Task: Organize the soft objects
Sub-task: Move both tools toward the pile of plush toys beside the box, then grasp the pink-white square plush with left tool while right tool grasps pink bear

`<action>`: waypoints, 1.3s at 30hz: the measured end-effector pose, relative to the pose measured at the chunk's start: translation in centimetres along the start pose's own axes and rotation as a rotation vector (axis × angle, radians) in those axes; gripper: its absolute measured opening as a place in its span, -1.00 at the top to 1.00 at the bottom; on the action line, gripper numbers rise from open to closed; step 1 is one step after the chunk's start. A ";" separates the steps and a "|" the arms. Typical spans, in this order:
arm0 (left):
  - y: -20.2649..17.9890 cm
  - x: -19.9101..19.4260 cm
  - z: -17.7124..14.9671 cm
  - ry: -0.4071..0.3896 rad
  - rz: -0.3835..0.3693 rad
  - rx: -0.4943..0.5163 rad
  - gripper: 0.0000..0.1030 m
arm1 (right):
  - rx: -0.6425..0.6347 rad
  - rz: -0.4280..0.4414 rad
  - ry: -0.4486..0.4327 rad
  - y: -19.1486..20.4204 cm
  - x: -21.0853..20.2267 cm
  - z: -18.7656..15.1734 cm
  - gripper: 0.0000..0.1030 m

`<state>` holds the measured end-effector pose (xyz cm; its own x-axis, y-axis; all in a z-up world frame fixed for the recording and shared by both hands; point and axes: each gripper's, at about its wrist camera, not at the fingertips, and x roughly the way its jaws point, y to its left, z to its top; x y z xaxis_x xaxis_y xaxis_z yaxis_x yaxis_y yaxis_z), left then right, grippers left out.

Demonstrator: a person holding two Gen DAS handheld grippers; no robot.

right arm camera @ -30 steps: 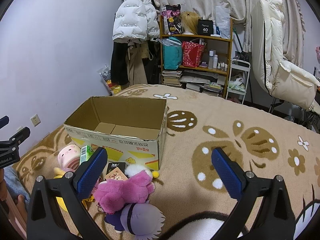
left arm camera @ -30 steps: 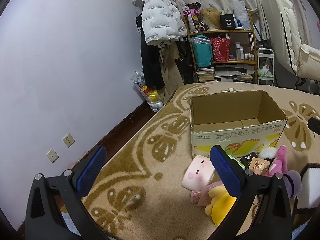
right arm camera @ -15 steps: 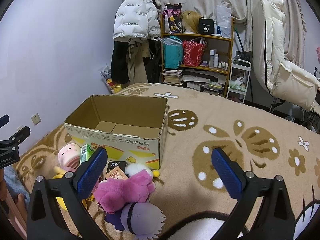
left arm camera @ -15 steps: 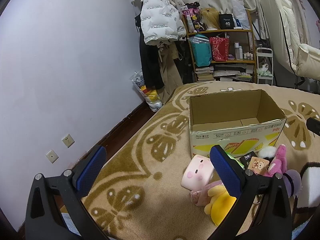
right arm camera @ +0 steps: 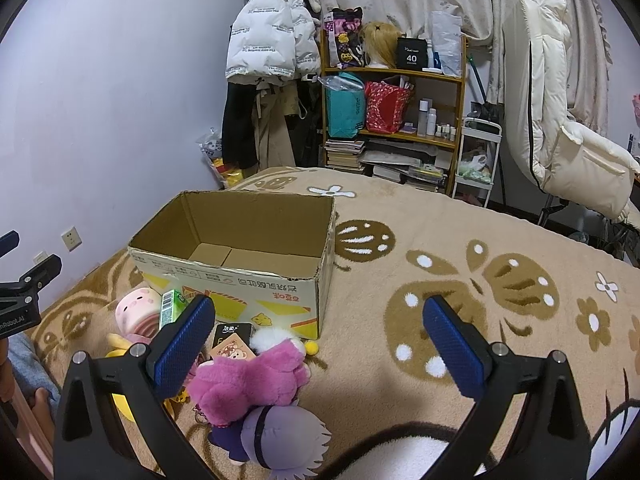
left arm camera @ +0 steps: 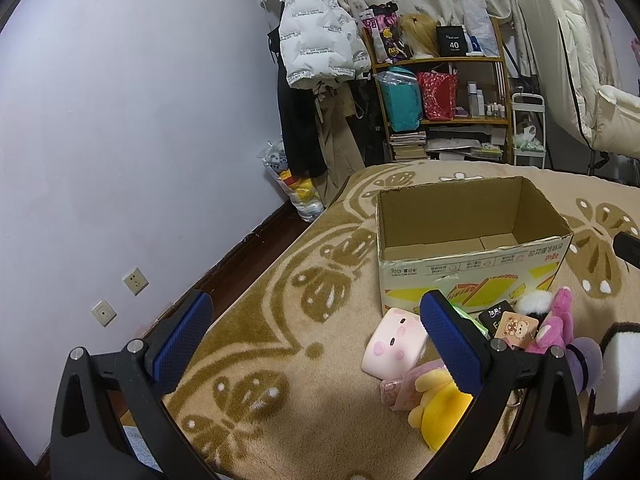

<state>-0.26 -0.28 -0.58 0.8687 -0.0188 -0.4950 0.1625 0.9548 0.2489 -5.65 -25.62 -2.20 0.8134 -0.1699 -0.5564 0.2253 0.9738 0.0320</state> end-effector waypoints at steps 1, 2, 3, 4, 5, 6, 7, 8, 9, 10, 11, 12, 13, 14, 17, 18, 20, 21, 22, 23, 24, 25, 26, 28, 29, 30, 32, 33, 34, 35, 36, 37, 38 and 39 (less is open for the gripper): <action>-0.1 0.0 0.0 0.000 0.000 0.001 -0.99 | 0.000 -0.001 0.000 0.0 0.0 0.0 -1.00; -0.3 0.0 -0.1 0.001 0.000 0.003 -0.99 | -0.001 -0.002 0.000 0.0 0.0 0.0 -1.00; -0.4 0.0 -0.1 0.001 -0.001 0.005 -0.99 | -0.002 -0.002 0.000 0.0 0.0 0.0 -1.00; -0.5 0.0 -0.1 0.002 0.000 0.007 -0.99 | -0.001 0.000 0.000 0.0 0.0 0.1 -1.00; -0.6 -0.1 -0.2 0.002 0.000 0.009 -0.99 | -0.001 0.001 0.000 0.0 -0.1 0.1 -1.00; -0.5 0.0 -0.2 0.001 -0.002 0.008 -0.99 | -0.002 0.001 0.001 0.0 0.0 0.0 -1.00; -0.5 0.0 -0.1 -0.001 -0.003 0.008 -0.99 | -0.003 0.000 0.002 0.1 0.0 -0.1 -1.00; -0.6 0.0 -0.1 -0.003 -0.003 0.010 -0.99 | -0.003 0.000 0.002 0.1 0.0 -0.1 -1.00; -0.6 0.0 -0.1 -0.005 -0.003 0.012 -0.99 | -0.002 0.001 0.002 0.1 0.0 -0.1 -1.00; -0.6 -0.1 -0.2 -0.005 -0.004 0.012 -0.99 | -0.002 0.000 0.001 0.1 0.0 -0.1 -1.00; -0.6 0.0 -0.2 -0.005 -0.005 0.013 -0.99 | -0.002 -0.001 0.001 0.1 0.0 -0.1 -1.00; -0.6 0.0 -0.2 -0.004 -0.004 0.013 -0.99 | -0.002 0.000 0.001 0.1 0.0 -0.1 -1.00; -0.6 0.0 -0.2 -0.002 -0.004 0.013 -0.99 | -0.002 0.000 0.001 0.1 -0.1 -0.1 -1.00; -0.7 -0.1 -0.2 -0.002 -0.003 0.013 -0.99 | -0.002 0.000 0.001 0.1 0.0 -0.1 -1.00; -0.6 -0.1 -0.1 -0.001 -0.004 0.015 -0.99 | -0.003 0.001 -0.005 0.2 -0.2 -0.1 -1.00; -0.6 -0.1 -0.1 0.000 -0.003 0.016 -0.99 | -0.004 0.003 -0.009 0.2 -0.3 -0.1 -1.00; -0.6 -0.1 -0.2 0.003 -0.005 0.019 -0.99 | -0.008 0.005 -0.013 0.1 -0.2 -0.6 -1.00; -0.6 -0.1 -0.2 0.005 -0.007 0.021 -0.99 | -0.010 0.009 -0.010 0.0 -0.1 -0.6 -1.00; -0.6 -0.1 -0.2 0.007 -0.007 0.024 -0.99 | -0.011 0.015 -0.007 0.0 -0.1 -0.6 -1.00; -0.6 0.0 -0.1 0.010 -0.009 0.026 -0.99 | -0.013 0.035 0.002 -0.1 0.0 -0.6 -1.00; -0.6 0.1 -0.1 0.016 -0.014 0.027 -0.99 | -0.014 0.048 0.013 -0.1 0.2 -0.4 -1.00; -0.6 0.3 0.0 0.025 -0.022 0.027 -0.99 | -0.007 0.056 0.031 -0.2 0.5 -0.2 -1.00; -0.6 0.5 0.1 0.038 -0.040 0.023 -0.99 | 0.000 0.061 0.043 -0.2 0.9 0.0 -1.00; -0.6 1.1 0.2 0.069 -0.074 0.017 -0.99 | 0.016 0.072 0.059 -0.3 1.4 0.3 -1.00; -0.7 1.3 0.3 0.075 -0.076 0.020 -0.99 | 0.019 0.079 0.061 -0.2 1.6 0.4 -1.00; -0.9 1.6 0.5 0.079 -0.076 0.025 -0.99 | 0.019 0.088 0.067 -0.2 1.9 0.4 -1.00; -1.2 2.0 0.7 0.091 -0.091 0.033 -0.99 | 0.009 0.091 0.078 0.2 2.3 0.6 -1.00; -1.4 2.3 0.9 0.097 -0.101 0.036 -0.99 | 0.005 0.088 0.092 0.4 2.8 0.6 -1.00; -1.6 2.6 1.0 0.104 -0.107 0.040 -0.99 | 0.004 0.085 0.104 0.5 3.1 0.7 -1.00; -1.7 2.8 1.2 0.108 -0.109 0.043 -0.99 | 0.008 0.086 0.117 0.6 3.5 0.6 -1.00; -1.8 3.2 1.3 0.116 -0.113 0.045 -0.99 | 0.014 0.091 0.128 0.6 3.9 0.6 -1.00; -1.9 3.5 1.4 0.122 -0.115 0.045 -0.99 | 0.019 0.096 0.139 0.5 4.2 0.5 -1.00; -1.9 3.9 1.5 0.130 -0.120 0.043 -0.99 | 0.021 0.098 0.147 0.6 4.5 0.5 -1.00; -1.9 4.3 1.6 0.140 -0.126 0.040 -0.99 | 0.024 0.101 0.156 0.5 4.8 0.6 -1.00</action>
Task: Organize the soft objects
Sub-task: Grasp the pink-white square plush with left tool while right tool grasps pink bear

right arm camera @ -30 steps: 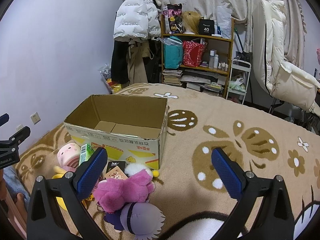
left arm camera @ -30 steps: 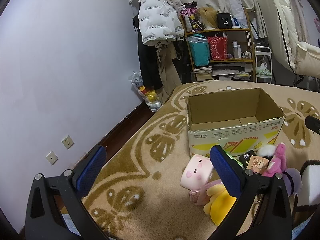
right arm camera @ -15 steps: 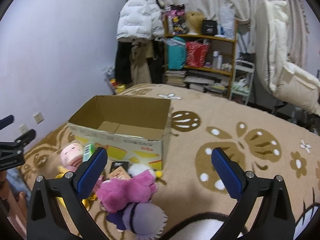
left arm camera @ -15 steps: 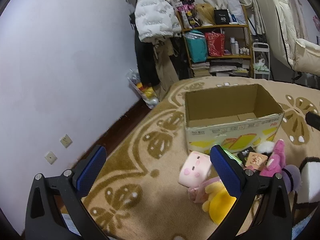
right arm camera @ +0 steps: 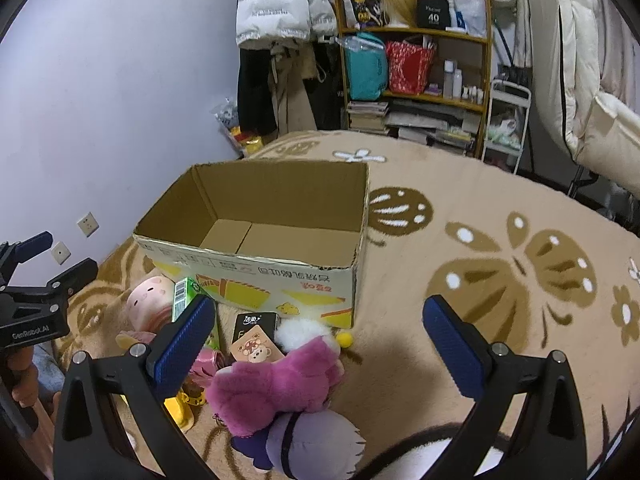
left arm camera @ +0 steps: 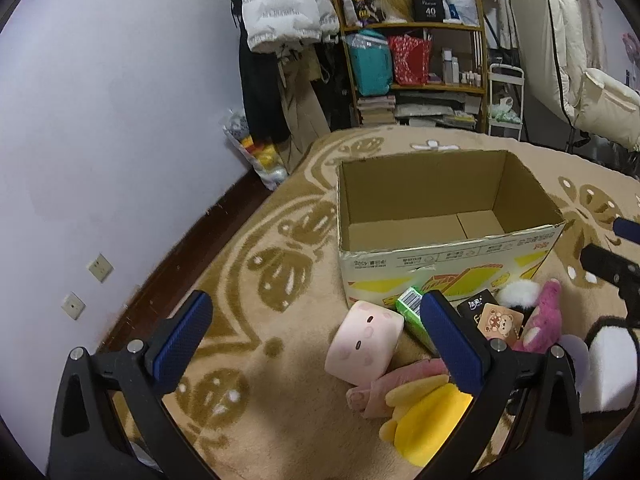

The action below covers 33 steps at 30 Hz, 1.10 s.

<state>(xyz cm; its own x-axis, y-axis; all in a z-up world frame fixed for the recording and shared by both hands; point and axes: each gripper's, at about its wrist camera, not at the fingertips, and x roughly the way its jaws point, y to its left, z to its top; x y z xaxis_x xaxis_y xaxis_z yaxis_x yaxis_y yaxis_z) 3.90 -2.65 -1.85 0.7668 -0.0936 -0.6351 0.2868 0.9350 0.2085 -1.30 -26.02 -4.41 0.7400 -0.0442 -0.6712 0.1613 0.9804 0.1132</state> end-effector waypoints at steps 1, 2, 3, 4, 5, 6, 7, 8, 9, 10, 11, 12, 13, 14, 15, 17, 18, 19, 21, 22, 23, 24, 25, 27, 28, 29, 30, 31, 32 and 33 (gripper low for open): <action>0.1 0.5 0.1 0.015 -0.008 -0.005 -0.99 | 0.002 0.002 0.003 0.1 0.2 0.0 -1.00; 0.1 0.9 0.2 0.030 -0.016 -0.010 -0.99 | 0.004 0.006 0.008 0.0 0.4 0.1 -1.00; 0.2 1.4 0.3 0.050 -0.030 -0.018 -0.99 | 0.007 0.007 0.013 0.0 0.6 0.1 -1.00; 0.2 1.8 0.4 0.072 -0.049 -0.027 -0.99 | 0.005 0.006 0.017 0.1 0.9 0.1 -1.00; 0.3 2.2 0.5 0.092 -0.068 -0.033 -0.99 | 0.001 0.004 0.023 0.2 1.2 0.2 -1.00; 0.3 2.7 0.6 0.114 -0.083 -0.039 -0.99 | -0.009 0.000 0.033 0.2 1.7 0.2 -1.00; 0.3 3.1 0.5 0.126 -0.088 -0.045 -0.99 | -0.014 -0.002 0.039 0.3 2.0 0.2 -1.00; 0.3 3.4 0.5 0.132 -0.088 -0.048 -0.99 | -0.017 -0.002 0.046 0.3 2.3 0.1 -1.00; 0.3 3.9 0.5 0.143 -0.084 -0.047 -0.99 | -0.018 0.000 0.056 0.3 2.7 0.1 -1.00; 0.3 4.3 0.5 0.155 -0.081 -0.046 -0.99 | -0.015 0.004 0.066 0.3 3.0 0.1 -1.00; 0.3 4.7 0.5 0.168 -0.081 -0.045 -0.99 | -0.011 0.008 0.073 0.3 3.3 0.1 -1.00; 0.3 5.2 0.3 0.186 -0.086 -0.045 -0.99 | -0.004 0.013 0.086 0.3 3.7 0.1 -1.00; 0.2 5.8 0.2 0.206 -0.094 -0.045 -0.99 | 0.000 0.016 0.094 0.2 3.9 0.0 -1.00; 0.2 6.2 0.1 0.222 -0.100 -0.047 -0.99 | 0.006 0.019 0.104 0.1 4.2 -0.1 -1.00; 0.1 6.9 -0.1 0.242 -0.099 -0.045 -0.99 | 0.011 0.024 0.116 0.1 4.5 -0.2 -1.00; 0.1 7.6 -0.3 0.274 -0.117 -0.049 -0.99 | 0.022 0.034 0.144 -0.1 5.1 -0.6 -1.00; 0.1 8.1 -0.5 0.291 -0.122 -0.052 -0.99 | 0.028 0.038 0.163 -0.1 5.5 -0.9 -1.00; 0.1 8.4 -0.6 0.300 -0.129 -0.055 -0.99 | 0.031 0.042 0.176 -0.1 5.7 -1.1 -1.00; 0.1 9.0 -0.9 0.319 -0.130 -0.059 -0.99 | 0.041 0.052 0.203 0.0 6.2 -1.6 -1.00; 0.0 9.2 -1.1 0.327 -0.131 -0.058 -0.99 | 0.043 0.059 0.209 0.1 6.3 -1.8 -1.00; -0.1 9.6 -1.3 0.340 -0.129 -0.054 -0.99 | 0.044 0.067 0.215 0.3 6.3 -2.0 -1.00; -0.2 9.9 -1.5 0.349 -0.131 -0.051 -0.99 | 0.044 0.079 0.219 0.5 6.3 -2.1 -1.00; -0.3 10.1 -1.6 0.361 -0.133 -0.047 -0.99 | 0.040 0.093 0.225 0.7 6.3 -2.3 -1.00; -0.7 10.7 -2.0 0.384 -0.134 -0.034 -0.99 | 0.022 0.102 0.244 1.4 6.6 -2.8 -1.00; -0.8 10.9 -2.1 0.393 -0.135 -0.030 -0.99 | 0.015 0.102 0.254 1.6 6.7 -3.0 -1.00; -0.9 11.1 -2.2 0.397 -0.138 -0.028 -0.99 | 0.010 0.103 0.263 1.8 6.9 -3.2 -1.00; -0.9 11.2 -2.3 0.403 -0.141 -0.028 -0.99 | 0.006 0.107 0.276 2.0 7.2 -3.4 -1.00; -0.9 11.3 -2.3 0.405 -0.145 -0.029 -0.99 | 0.005 0.108 0.284 2.0 7.3 -3.5 -1.00; -1.0 11.4 -2.4 0.408 -0.147 -0.029 -0.99 | 0.005 0.108 0.292 2.1 7.5 -3.7 -1.00; -1.0 11.5 -2.4 0.413 -0.146 -0.031 -0.99 | 0.006 0.107 0.300 2.1 7.6 -3.8 -1.00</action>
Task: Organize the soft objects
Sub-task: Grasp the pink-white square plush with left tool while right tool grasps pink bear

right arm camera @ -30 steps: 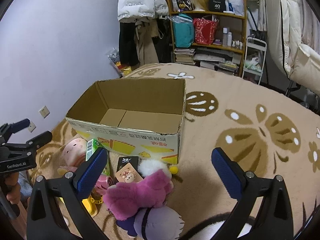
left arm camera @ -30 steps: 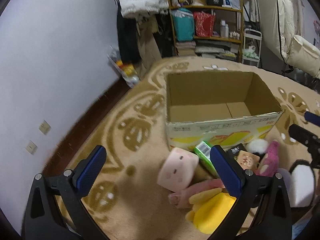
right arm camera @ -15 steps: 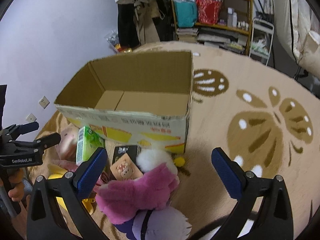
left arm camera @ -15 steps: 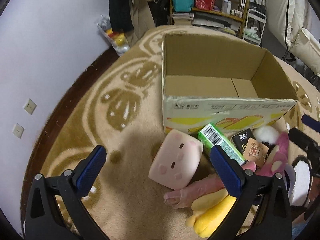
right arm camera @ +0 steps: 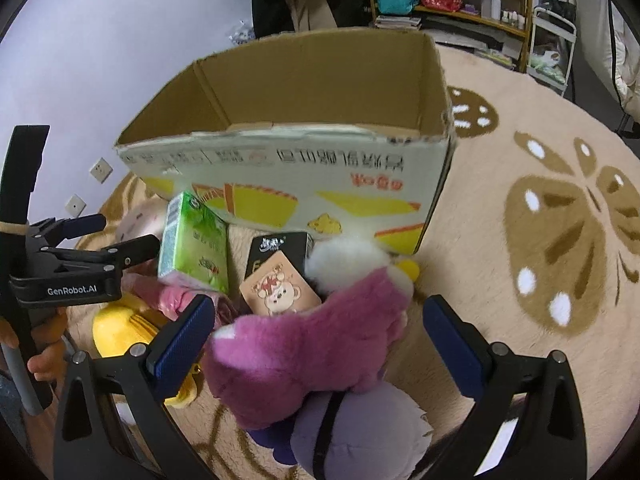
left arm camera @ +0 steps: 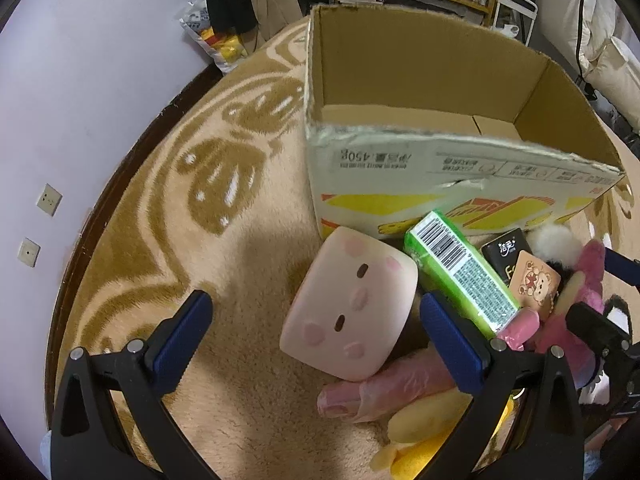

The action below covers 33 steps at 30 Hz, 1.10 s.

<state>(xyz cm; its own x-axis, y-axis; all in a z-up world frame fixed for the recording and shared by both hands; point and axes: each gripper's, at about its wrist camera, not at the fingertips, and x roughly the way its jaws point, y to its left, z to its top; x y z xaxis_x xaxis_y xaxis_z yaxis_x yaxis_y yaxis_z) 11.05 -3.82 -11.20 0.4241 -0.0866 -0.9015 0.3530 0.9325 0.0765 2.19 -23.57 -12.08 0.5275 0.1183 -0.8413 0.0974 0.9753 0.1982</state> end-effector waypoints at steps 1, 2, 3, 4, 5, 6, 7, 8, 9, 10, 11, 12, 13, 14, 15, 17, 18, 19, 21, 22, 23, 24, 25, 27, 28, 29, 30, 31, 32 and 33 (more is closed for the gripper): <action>0.0 0.2 0.0 0.004 -0.001 -0.001 -0.99 | 0.002 0.005 0.003 -0.1 0.1 0.0 -1.00; 0.0 0.4 0.0 0.013 -0.005 -0.002 -0.99 | 0.004 0.011 0.003 -0.3 0.1 0.0 -1.00; 0.0 0.7 -0.1 0.023 -0.012 -0.003 -0.99 | 0.007 0.015 0.003 -0.3 0.1 0.0 -1.00; 0.0 0.9 -0.1 0.032 -0.015 -0.004 -0.99 | 0.006 0.026 0.007 -0.3 0.2 0.0 -0.97; -0.1 1.1 -0.2 0.040 -0.017 -0.004 -0.98 | 0.004 0.039 0.011 -0.3 0.3 -0.1 -0.91; 0.0 1.3 -0.2 0.043 -0.018 -0.002 -0.98 | -0.001 0.044 0.015 -0.3 0.4 -0.1 -0.91; -0.1 1.4 -0.2 0.045 -0.018 0.000 -0.96 | -0.011 0.039 0.015 -0.2 0.4 -0.2 -0.91; -0.1 1.5 -0.2 0.043 -0.013 0.002 -0.89 | -0.017 0.039 0.016 -0.2 0.5 -0.2 -0.86; -0.1 1.5 -0.2 0.038 -0.004 0.004 -0.88 | -0.018 0.048 0.017 -0.1 0.6 -0.3 -0.83; -0.1 1.5 -0.2 0.028 0.017 0.006 -0.84 | -0.017 0.051 0.016 0.0 0.5 -0.4 -0.81; -0.1 1.3 -0.3 0.012 0.034 0.006 -0.73 | -0.021 0.049 0.013 0.1 0.5 -0.3 -0.78; 0.0 1.3 -0.3 0.004 0.026 0.003 -0.67 | -0.022 0.050 0.008 0.1 0.4 -0.3 -0.77; 0.1 1.3 -0.4 0.005 0.013 -0.005 -0.51 | -0.022 0.053 0.002 0.2 0.3 -0.3 -0.75; 0.2 1.4 -0.4 0.009 -0.009 -0.015 -0.33 | -0.022 0.054 -0.001 0.2 0.3 -0.3 -0.75; 0.4 1.5 -0.5 0.013 -0.037 -0.027 -0.22 | -0.021 0.055 -0.003 0.2 0.1 -0.3 -0.74; 0.5 1.6 -0.5 0.017 -0.089 -0.046 -0.01 | -0.019 0.060 -0.014 0.1 -0.1 -0.3 -0.69; 0.5 1.5 -0.6 0.020 -0.118 -0.055 0.02 | -0.021 0.060 -0.022 0.2 -0.4 -0.3 -0.68; 0.5 1.4 -0.6 0.021 -0.129 -0.062 0.08 | -0.022 0.060 -0.028 0.1 -0.8 -0.4 -0.67; 0.5 1.1 -0.6 0.009 -0.127 -0.064 0.13 | -0.024 0.035 -0.043 0.2 -1.2 -0.4 -0.65; 0.4 1.1 -0.7 0.005 -0.120 -0.061 0.15 | -0.021 0.031 -0.051 0.2 -1.4 -0.5 -0.60; 0.4 1.0 -0.8 0.003 -0.113 -0.062 0.17 | -0.016 0.034 -0.056 0.2 -1.7 -0.6 -0.59; 0.4 1.0 -0.9 -0.001 -0.102 -0.060 0.17 | -0.011 0.036 -0.062 0.2 -1.9 -0.6 -0.58; 0.2 0.8 -1.0 -0.006 -0.093 -0.057 0.18 | -0.009 0.036 -0.064 0.1 -2.0 -0.6 -0.57; 0.3 0.4 -1.2 -0.021 -0.064 -0.053 0.18 | 0.001 0.034 -0.073 0.1 -2.4 -0.5 -0.55; 0.3 0.2 -1.3 -0.031 -0.049 -0.054 0.18 | 0.003 0.032 -0.079 0.0 -2.5 -0.4 -0.54; 0.4 0.0 -1.4 -0.041 -0.038 -0.057 0.19 | 0.004 0.030 -0.088 0.0 -2.8 -0.4 -0.54; 0.4 -0.4 -1.6 -0.048 -0.032 -0.062 0.20 | 0.004 0.027 -0.099 -0.2 -3.1 -0.4 -0.53; 0.6 -0.6 -1.7 -0.057 -0.027 -0.068 0.23 | 0.005 0.022 -0.112 -0.2 -3.4 -0.3 -0.47; 0.6 -1.1 -2.0 -0.066 -0.022 -0.074 0.25 | 0.006 0.016 -0.119 -0.3 -3.7 -0.3 -0.32; 0.7 -1.5 -2.1 -0.079 -0.013 -0.080 0.26 | 0.010 0.016 -0.121 -0.2 -3.9 -0.3 -0.26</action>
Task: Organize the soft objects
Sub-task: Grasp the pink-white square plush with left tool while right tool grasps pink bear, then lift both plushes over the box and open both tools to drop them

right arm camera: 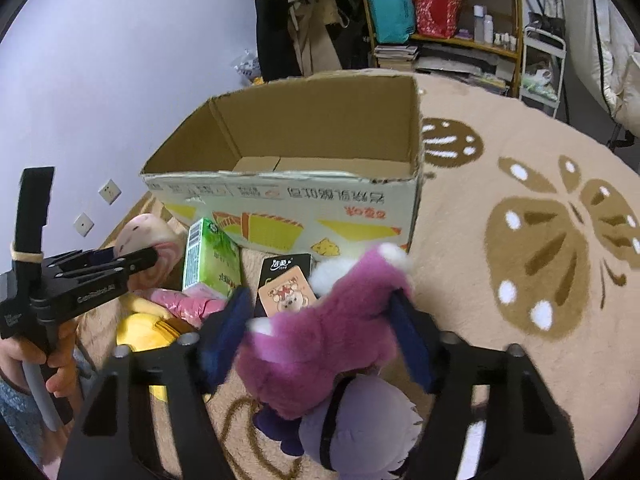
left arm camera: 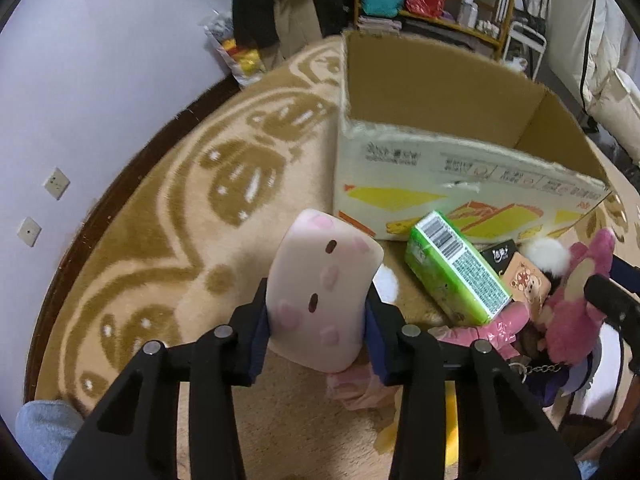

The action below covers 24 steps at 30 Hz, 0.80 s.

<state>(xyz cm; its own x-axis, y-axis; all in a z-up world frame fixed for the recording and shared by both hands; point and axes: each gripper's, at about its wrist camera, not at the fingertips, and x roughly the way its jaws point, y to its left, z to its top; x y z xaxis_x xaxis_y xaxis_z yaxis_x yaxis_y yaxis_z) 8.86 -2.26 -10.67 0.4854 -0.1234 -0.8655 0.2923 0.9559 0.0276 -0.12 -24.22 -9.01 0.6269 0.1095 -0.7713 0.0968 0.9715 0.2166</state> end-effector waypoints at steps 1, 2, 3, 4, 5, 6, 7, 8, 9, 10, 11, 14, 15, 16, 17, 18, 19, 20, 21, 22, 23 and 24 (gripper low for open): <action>0.1 -0.5 -0.1 -0.015 0.008 -0.006 0.27 | 0.006 0.004 0.002 0.0 -0.1 0.0 -0.13; 0.2 -0.8 -0.1 -0.026 0.009 -0.009 0.27 | 0.009 0.007 0.003 0.0 -0.2 0.0 -0.06; 0.3 -1.3 -0.2 -0.041 0.010 -0.013 0.28 | 0.007 0.011 0.002 0.2 -0.3 0.1 -0.03; 0.3 -1.6 -0.2 -0.052 0.011 -0.015 0.29 | -0.002 -0.003 0.000 0.1 -0.3 0.0 0.69; 0.3 -2.1 -0.3 -0.064 0.013 -0.019 0.29 | -0.005 -0.006 0.008 0.1 -0.2 0.0 0.61; 0.5 -2.2 -0.2 -0.070 0.014 -0.021 0.29 | 0.001 -0.001 0.012 0.0 0.0 0.0 0.61; 0.6 -2.5 -0.2 -0.076 0.015 -0.024 0.29 | 0.002 -0.001 0.015 -0.1 0.0 -0.1 0.61; 0.8 -2.5 -0.2 -0.080 0.016 -0.026 0.29 | 0.003 0.002 0.017 -0.2 0.1 0.0 0.61; 0.9 -2.7 -0.3 -0.085 0.016 -0.030 0.29 | 0.005 0.005 0.015 -0.2 0.0 0.1 0.61; 1.0 -2.8 -0.3 -0.088 0.016 -0.034 0.29 | 0.006 0.006 0.012 -0.3 0.0 -0.1 0.61; 1.1 -2.9 -0.3 -0.091 0.015 -0.038 0.29 | 0.006 0.007 0.005 -0.3 -0.2 -0.1 0.61; 1.5 -3.6 -0.4 -0.113 0.019 -0.054 0.29 | -0.010 -0.005 -0.028 0.0 -1.0 -0.1 0.62; 1.5 -3.8 -0.6 -0.121 0.023 -0.060 0.29 | -0.018 -0.011 -0.048 0.2 -1.4 0.0 0.62; 1.7 -4.2 -0.8 -0.130 0.026 -0.066 0.32 | -0.023 -0.015 -0.063 0.3 -1.7 0.1 0.62; 2.0 -4.4 -0.8 -0.141 0.027 -0.076 0.35 | -0.026 -0.015 -0.076 0.4 -2.1 0.2 0.62; 2.1 -4.7 -0.8 -0.149 0.026 -0.083 0.36 | -0.021 -0.001 -0.090 0.4 -2.6 0.3 0.62; 2.3 -4.9 -0.8 -0.154 0.024 -0.087 0.36 | -0.016 0.012 -0.095 0.3 -2.8 0.4 0.63; 2.4 -5.2 -0.9 -0.162 0.027 -0.087 0.36 | -0.013 0.017 -0.106 0.3 -3.3 0.5 0.63; 2.4 -5.6 -0.9 -0.175 0.034 -0.087 0.36 | -0.014 0.011 -0.120 0.3 -3.7 0.6 0.63; 2.3 -6.0 -1.0 -0.188 0.040 -0.086 0.36 | -0.010 0.010 -0.134 0.3 -4.1 0.7 0.62; 2.3 -6.5 -1.0 -0.207 0.041 -0.085 0.36 | -0.001 0.014 -0.152 0.2 -4.7 0.9 0.62; 2.4 -6.9 -1.1 -0.219 0.039 -0.085 0.36 | 0.004 0.018 -0.167 0.1 -5.2 1.0 0.62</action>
<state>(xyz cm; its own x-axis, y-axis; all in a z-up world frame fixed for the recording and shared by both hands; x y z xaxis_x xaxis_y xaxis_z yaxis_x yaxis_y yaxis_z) 5.34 1.13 -5.18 0.6650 -0.1319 -0.7351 0.2039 0.9790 0.0088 -2.59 -24.95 -4.35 0.7483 0.0896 -0.6573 0.0877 0.9688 0.2320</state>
